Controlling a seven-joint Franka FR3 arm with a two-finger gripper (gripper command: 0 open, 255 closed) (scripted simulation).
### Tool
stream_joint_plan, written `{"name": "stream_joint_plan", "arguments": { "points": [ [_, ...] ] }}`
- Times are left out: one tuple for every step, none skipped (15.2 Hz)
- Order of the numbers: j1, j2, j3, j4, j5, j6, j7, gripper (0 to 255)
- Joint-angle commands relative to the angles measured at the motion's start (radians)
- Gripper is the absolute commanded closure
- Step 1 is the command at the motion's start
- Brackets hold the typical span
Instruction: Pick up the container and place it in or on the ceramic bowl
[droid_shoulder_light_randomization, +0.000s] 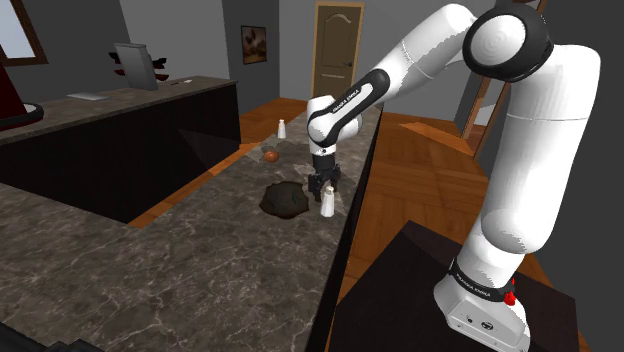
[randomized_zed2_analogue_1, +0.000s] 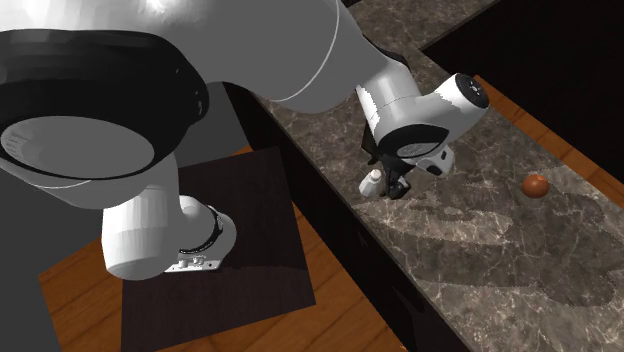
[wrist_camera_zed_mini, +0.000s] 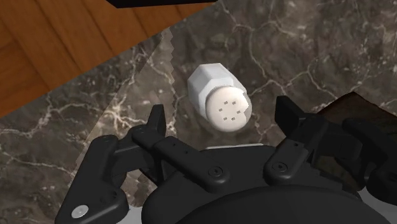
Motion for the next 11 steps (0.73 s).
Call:
{"name": "stream_joint_plan", "arguments": {
  "points": [
    [0.0,0.002,0.0,-0.001,0.0,0.004,0.0,0],
    [0.0,0.002,0.0,-0.001,0.0,0.004,0.0,0],
    [0.0,0.002,0.0,-0.001,0.0,0.004,0.0,0],
    [0.0,0.002,0.0,-0.001,0.0,0.004,0.0,0],
    [0.0,0.002,0.0,-0.001,0.0,0.004,0.0,0],
    [0.0,0.002,0.0,-0.001,0.0,0.004,0.0,255],
    [0.0,0.002,0.0,-0.001,0.0,0.004,0.0,255],
    [0.0,0.002,0.0,-0.001,0.0,0.004,0.0,255],
    [0.0,0.002,0.0,-0.001,0.0,0.003,0.0,255],
    [0.0,0.002,0.0,-0.002,0.0,0.004,0.0,255],
    [0.0,0.002,0.0,-0.001,0.0,0.003,0.0,255]
  ]
}}
